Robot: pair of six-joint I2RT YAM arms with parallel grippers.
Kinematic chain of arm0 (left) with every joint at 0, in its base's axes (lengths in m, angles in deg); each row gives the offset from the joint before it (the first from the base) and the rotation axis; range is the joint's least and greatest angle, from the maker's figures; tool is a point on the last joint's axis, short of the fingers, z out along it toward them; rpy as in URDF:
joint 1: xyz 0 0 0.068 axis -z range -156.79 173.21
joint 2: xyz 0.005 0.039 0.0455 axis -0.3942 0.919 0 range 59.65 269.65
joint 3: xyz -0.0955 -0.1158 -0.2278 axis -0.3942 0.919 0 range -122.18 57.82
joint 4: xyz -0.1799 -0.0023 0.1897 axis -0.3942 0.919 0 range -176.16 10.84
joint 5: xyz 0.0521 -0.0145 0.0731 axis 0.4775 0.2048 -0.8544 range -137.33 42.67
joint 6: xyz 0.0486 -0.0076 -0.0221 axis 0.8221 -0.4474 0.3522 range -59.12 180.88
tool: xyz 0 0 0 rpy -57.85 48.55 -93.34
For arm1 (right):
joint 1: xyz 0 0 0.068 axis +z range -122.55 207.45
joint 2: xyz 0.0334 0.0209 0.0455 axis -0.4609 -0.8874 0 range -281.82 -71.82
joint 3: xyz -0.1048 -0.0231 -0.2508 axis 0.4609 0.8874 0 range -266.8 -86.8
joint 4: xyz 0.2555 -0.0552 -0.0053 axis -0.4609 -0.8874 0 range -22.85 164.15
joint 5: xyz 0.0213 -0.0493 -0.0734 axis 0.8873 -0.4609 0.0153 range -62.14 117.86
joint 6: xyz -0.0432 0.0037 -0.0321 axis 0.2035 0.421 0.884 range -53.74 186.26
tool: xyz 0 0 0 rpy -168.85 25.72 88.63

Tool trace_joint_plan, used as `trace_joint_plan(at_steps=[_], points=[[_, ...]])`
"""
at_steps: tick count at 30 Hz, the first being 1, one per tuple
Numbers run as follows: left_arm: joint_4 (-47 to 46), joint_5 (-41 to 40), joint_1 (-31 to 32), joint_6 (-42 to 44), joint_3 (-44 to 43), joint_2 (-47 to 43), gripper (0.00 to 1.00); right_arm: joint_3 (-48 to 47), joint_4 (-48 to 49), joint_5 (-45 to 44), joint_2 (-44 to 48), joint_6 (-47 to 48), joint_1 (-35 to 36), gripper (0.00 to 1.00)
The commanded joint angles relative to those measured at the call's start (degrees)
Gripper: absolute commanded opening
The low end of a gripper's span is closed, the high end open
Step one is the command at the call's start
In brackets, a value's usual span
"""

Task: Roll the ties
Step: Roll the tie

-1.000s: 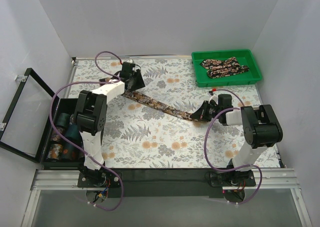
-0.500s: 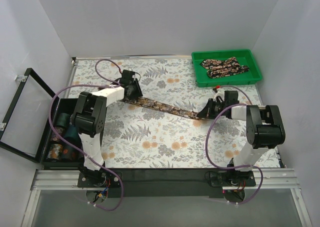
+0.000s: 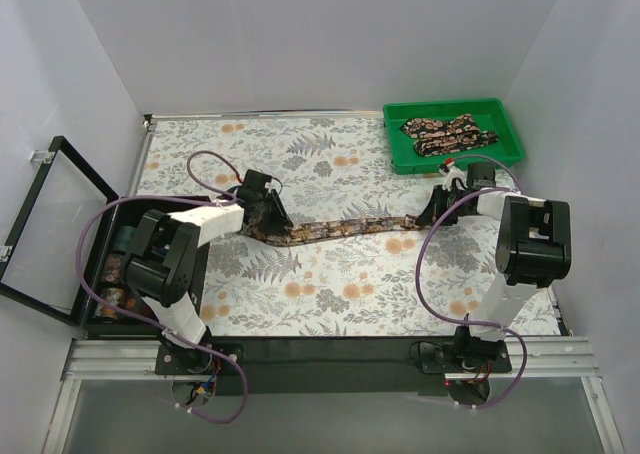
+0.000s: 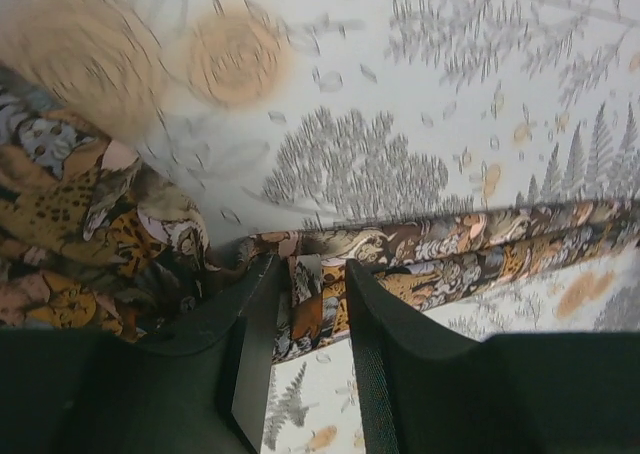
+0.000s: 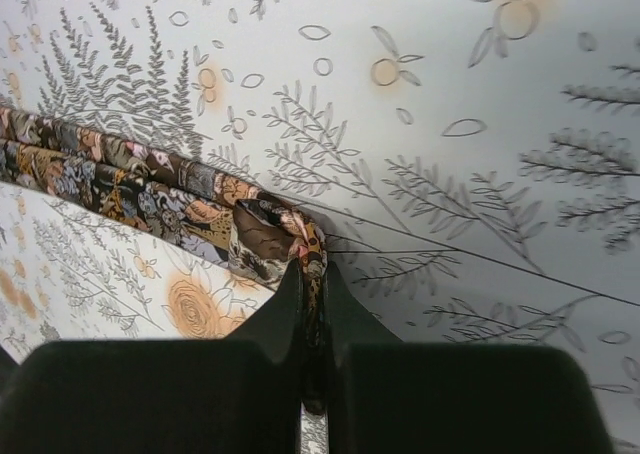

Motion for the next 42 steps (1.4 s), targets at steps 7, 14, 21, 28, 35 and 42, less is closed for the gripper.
trace_joint_plan(at_steps=[7,14,21,28,35,42], points=[[4.49,-0.35,3.29,-10.17,12.83,-11.69,0.31,-3.82,-8.34,-10.56,-2.2,8.58,-3.03,0.01],[10.64,-3.6,3.21,-13.34,18.55,-22.32,0.32,-3.73,-9.38,-8.62,-1.41,9.72,0.39,0.01],[13.63,-11.6,2.85,-1.25,10.48,-23.49,0.49,-6.45,-13.08,-16.43,0.08,13.06,5.06,0.01],[10.03,-8.44,5.22,18.18,1.16,-19.62,0.8,-10.31,-15.71,-20.49,2.28,17.45,9.45,0.01],[5.29,-2.66,10.5,25.76,-0.78,-12.42,0.94,-14.88,-20.36,-21.26,0.09,24.66,10.07,0.01],[3.8,-2.29,11.73,26.39,-1.4,-9.33,0.85,-17.26,-23.36,-27.51,0.7,28.79,12.0,0.01]])
